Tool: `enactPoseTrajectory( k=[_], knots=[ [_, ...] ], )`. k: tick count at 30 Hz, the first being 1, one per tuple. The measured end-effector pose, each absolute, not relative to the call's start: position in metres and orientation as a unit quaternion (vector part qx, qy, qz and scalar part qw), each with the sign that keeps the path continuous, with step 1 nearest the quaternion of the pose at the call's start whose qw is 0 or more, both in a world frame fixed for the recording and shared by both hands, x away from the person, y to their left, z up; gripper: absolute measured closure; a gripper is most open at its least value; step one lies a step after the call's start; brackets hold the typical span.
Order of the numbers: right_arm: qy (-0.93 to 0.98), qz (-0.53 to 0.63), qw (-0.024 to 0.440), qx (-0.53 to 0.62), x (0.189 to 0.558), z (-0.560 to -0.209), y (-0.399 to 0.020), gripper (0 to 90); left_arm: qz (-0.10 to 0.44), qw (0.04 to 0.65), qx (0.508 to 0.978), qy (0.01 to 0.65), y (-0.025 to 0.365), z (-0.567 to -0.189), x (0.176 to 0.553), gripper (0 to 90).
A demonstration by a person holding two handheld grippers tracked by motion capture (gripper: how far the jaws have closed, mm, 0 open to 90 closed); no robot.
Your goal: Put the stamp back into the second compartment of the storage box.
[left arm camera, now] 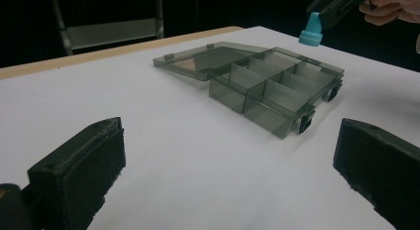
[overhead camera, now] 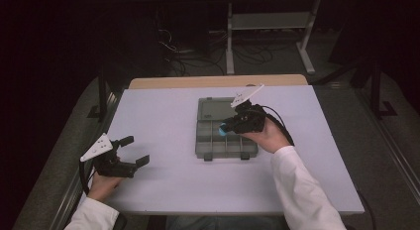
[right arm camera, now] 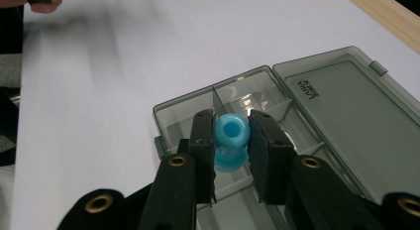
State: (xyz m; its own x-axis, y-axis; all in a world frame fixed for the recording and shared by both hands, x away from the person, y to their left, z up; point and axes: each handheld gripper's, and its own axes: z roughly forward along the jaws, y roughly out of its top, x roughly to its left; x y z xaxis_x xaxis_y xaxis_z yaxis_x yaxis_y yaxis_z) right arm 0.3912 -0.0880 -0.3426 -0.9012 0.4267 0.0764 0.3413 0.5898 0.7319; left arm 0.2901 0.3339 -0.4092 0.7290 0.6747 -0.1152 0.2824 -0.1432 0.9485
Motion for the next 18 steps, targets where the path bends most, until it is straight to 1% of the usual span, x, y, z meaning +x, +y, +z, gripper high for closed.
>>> enactPoseTrajectory(
  k=[5,18],
  knots=[
    [0.892,0.399,0.062,0.203,0.398,-0.342,-0.084,72.3,0.173,0.569,0.735,0.326,0.334,-0.409,0.29,0.0],
    [0.892,0.391,0.056,0.218,0.408,-0.343,-0.074,72.3,0.174,0.568,0.735,0.326,0.334,-0.409,0.29,0.0]
  ],
)
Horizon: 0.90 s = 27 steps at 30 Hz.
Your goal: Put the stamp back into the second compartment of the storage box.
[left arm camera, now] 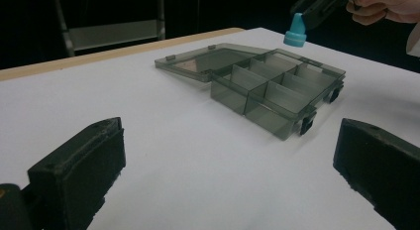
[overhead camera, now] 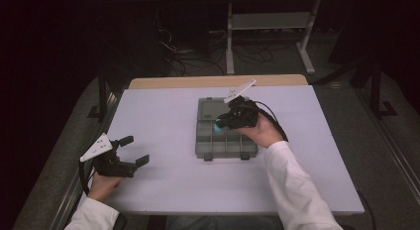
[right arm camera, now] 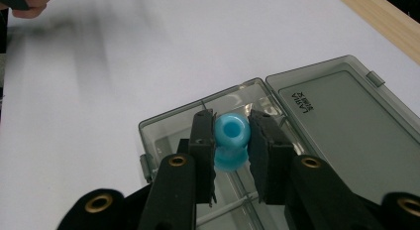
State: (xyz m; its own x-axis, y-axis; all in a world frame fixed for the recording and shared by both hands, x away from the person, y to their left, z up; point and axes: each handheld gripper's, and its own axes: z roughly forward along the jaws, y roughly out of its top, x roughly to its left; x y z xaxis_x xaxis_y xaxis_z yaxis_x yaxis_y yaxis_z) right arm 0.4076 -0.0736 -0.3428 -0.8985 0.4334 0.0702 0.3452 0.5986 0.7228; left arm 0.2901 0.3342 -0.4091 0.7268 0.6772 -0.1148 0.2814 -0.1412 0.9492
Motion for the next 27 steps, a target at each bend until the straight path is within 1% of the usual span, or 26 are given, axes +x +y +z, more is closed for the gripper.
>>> enactPoseTrajectory(
  k=[3,5,6,7,13,27],
  knots=[
    [0.891,0.392,0.054,0.224,0.41,-0.344,-0.074,72.2,0.173,0.57,0.735,0.324,0.336,-0.409,0.291,0.0],
    [0.892,0.39,0.055,0.223,0.411,-0.345,-0.073,72.3,0.171,0.578,0.726,0.331,0.335,-0.408,0.29,0.0],
    [0.892,0.39,0.056,0.221,0.412,-0.345,-0.073,72.2,0.175,0.571,0.733,0.327,0.337,-0.408,0.29,0.0],
    [0.893,0.388,0.055,0.222,0.412,-0.346,-0.072,72.3,0.173,0.576,0.728,0.33,0.335,-0.409,0.29,0.0],
    [0.897,0.384,0.058,0.214,0.418,-0.348,-0.065,72.2,0.177,0.565,0.74,0.32,0.333,-0.409,0.29,0.0],
    [0.895,0.387,0.058,0.214,0.432,-0.345,-0.058,72.2,0.176,0.565,0.739,0.322,0.333,-0.41,0.29,0.0]
  ],
)
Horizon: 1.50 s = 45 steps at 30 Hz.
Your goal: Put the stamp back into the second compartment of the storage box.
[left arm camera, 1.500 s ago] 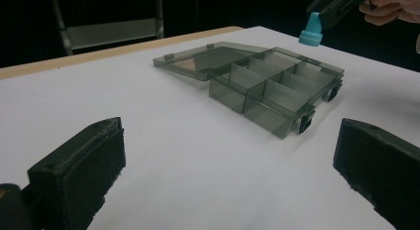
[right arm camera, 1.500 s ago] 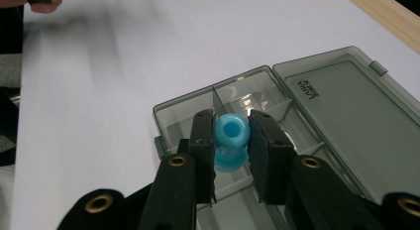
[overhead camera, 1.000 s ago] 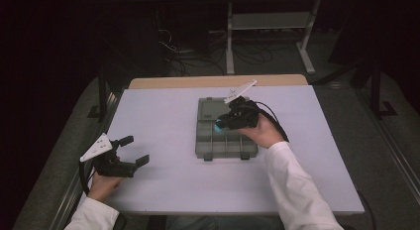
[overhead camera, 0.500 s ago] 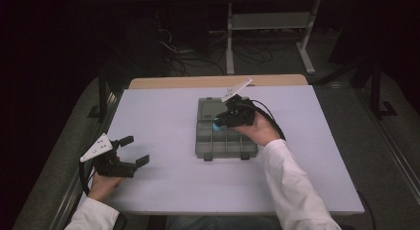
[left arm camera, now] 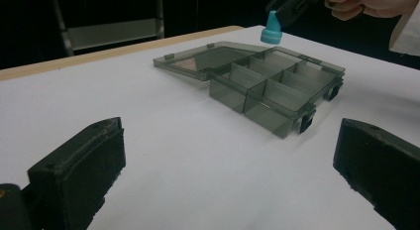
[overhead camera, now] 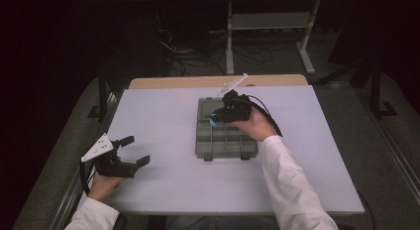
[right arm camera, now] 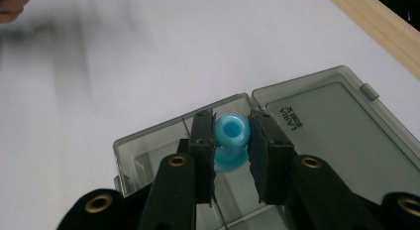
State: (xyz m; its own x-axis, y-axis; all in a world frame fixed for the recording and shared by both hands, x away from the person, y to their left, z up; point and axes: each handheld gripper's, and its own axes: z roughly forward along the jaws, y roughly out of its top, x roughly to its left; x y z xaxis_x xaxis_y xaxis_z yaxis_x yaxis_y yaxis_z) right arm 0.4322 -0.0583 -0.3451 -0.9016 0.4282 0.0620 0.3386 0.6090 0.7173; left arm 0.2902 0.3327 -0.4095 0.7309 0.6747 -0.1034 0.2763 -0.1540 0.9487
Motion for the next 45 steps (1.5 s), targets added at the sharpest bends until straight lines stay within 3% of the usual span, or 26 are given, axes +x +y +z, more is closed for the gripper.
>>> enactPoseTrajectory(
  k=[22,26,30,35,45],
  knots=[
    [0.896,0.373,0.049,0.237,0.448,-0.363,-0.062,71.3,0.174,0.566,0.739,0.32,0.332,-0.41,0.29,0.0],
    [0.89,0.381,0.04,0.247,0.449,-0.364,-0.063,51.9,0.174,0.566,0.739,0.321,0.332,-0.41,0.29,0.0],
    [0.885,0.383,0.039,0.261,0.448,-0.364,-0.065,43.7,0.174,0.567,0.739,0.32,0.332,-0.41,0.29,0.0],
    [0.875,0.394,0.035,0.279,0.443,-0.365,-0.071,22.5,0.175,0.566,0.74,0.319,0.332,-0.41,0.29,0.0],
    [0.864,0.41,0.054,0.288,0.434,-0.363,-0.081,6.6,0.174,0.563,0.742,0.319,0.332,-0.41,0.29,0.0]
  ],
)
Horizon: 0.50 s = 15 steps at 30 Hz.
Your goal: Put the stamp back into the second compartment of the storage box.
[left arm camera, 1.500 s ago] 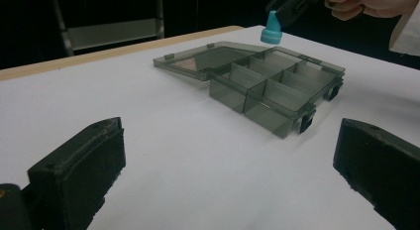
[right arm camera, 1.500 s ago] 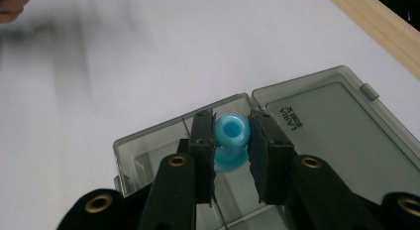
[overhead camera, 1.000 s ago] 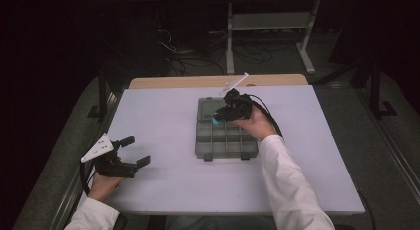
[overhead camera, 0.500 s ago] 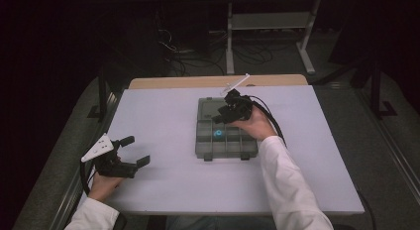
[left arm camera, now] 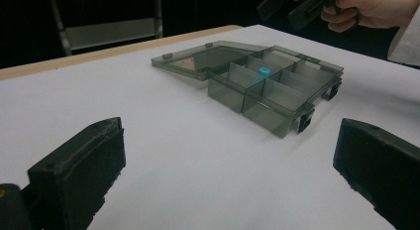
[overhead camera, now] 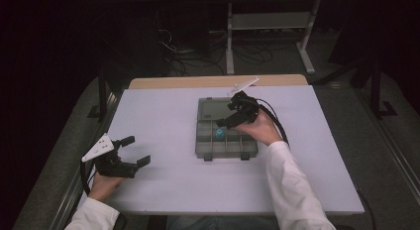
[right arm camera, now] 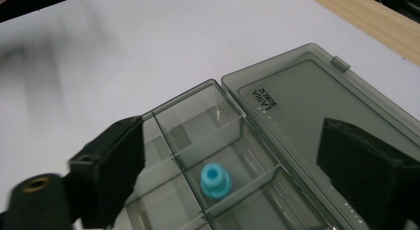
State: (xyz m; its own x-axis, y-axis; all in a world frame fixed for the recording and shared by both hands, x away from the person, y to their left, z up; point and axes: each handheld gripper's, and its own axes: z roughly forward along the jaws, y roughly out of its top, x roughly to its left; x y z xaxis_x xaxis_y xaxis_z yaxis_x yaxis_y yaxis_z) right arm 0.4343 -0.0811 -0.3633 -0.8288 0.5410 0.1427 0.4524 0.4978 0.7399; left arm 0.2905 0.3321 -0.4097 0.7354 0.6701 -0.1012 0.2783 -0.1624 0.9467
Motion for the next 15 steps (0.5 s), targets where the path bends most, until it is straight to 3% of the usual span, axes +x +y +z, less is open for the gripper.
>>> enactPoseTrajectory(
  k=[6,15],
  knots=[
    [0.856,0.426,0.067,0.286,0.425,-0.36,-0.09,0.4,0.174,0.563,0.742,0.319,0.332,-0.41,0.291,0.0],
    [0.844,0.44,0.07,0.298,0.417,-0.358,-0.104,0.0,0.174,0.563,0.742,0.319,0.332,-0.41,0.291,0.0]
  ],
)
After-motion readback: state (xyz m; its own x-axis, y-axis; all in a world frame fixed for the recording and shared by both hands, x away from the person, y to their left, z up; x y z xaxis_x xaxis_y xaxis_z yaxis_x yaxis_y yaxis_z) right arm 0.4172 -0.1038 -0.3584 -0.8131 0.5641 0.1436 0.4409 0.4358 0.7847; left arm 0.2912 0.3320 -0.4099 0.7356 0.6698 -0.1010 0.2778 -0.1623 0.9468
